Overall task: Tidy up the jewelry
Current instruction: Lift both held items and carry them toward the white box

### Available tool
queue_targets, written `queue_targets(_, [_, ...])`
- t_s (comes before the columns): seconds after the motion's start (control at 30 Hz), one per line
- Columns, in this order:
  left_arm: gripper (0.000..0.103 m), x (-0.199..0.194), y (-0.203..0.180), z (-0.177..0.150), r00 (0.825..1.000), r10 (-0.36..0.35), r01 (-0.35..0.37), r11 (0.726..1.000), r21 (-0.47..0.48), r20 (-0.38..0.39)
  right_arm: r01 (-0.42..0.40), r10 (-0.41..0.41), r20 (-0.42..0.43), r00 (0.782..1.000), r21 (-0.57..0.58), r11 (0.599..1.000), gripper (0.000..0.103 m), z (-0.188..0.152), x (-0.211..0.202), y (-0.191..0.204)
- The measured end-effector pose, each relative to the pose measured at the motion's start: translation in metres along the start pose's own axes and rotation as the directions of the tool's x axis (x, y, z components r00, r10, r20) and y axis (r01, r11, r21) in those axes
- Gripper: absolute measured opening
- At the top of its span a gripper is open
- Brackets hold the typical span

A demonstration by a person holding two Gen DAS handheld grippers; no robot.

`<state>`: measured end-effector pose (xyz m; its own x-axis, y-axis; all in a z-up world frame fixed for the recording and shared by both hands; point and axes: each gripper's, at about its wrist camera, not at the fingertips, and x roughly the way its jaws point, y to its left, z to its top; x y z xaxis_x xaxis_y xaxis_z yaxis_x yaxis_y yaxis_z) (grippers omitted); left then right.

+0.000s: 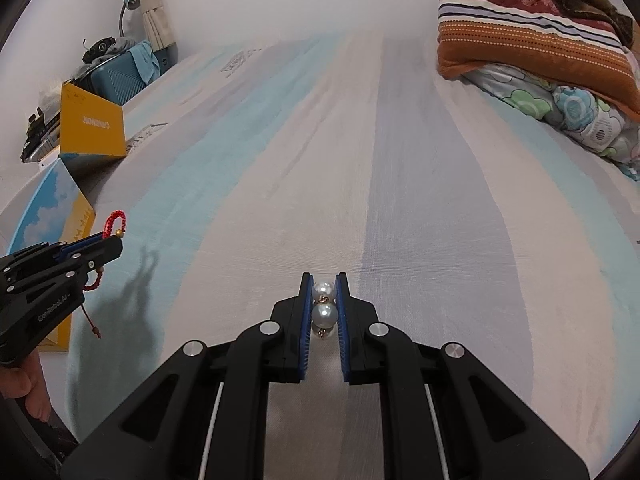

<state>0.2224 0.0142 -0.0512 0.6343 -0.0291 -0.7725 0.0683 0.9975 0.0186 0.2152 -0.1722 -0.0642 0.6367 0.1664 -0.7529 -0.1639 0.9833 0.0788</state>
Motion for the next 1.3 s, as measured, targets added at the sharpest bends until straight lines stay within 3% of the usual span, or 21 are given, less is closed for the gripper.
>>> queue_targets(0.67, [0.014, -0.077, 0.02, -0.009, 0.998, 0.022, -0.021, 1.0, -0.02, 0.059, -0.035, 0.035, 0.045, 0.998, -0.01, 0.999, 0.011, 0.006, -0.06, 0.037])
queue_targets(1.3, [0.014, -0.161, 0.1, -0.034, 0.986, 0.078, -0.056, 0.987, -0.148, 0.149, -0.095, 0.102, 0.104, 0.989, -0.073, 0.993, 0.011, 0.018, -0.105, 0.123])
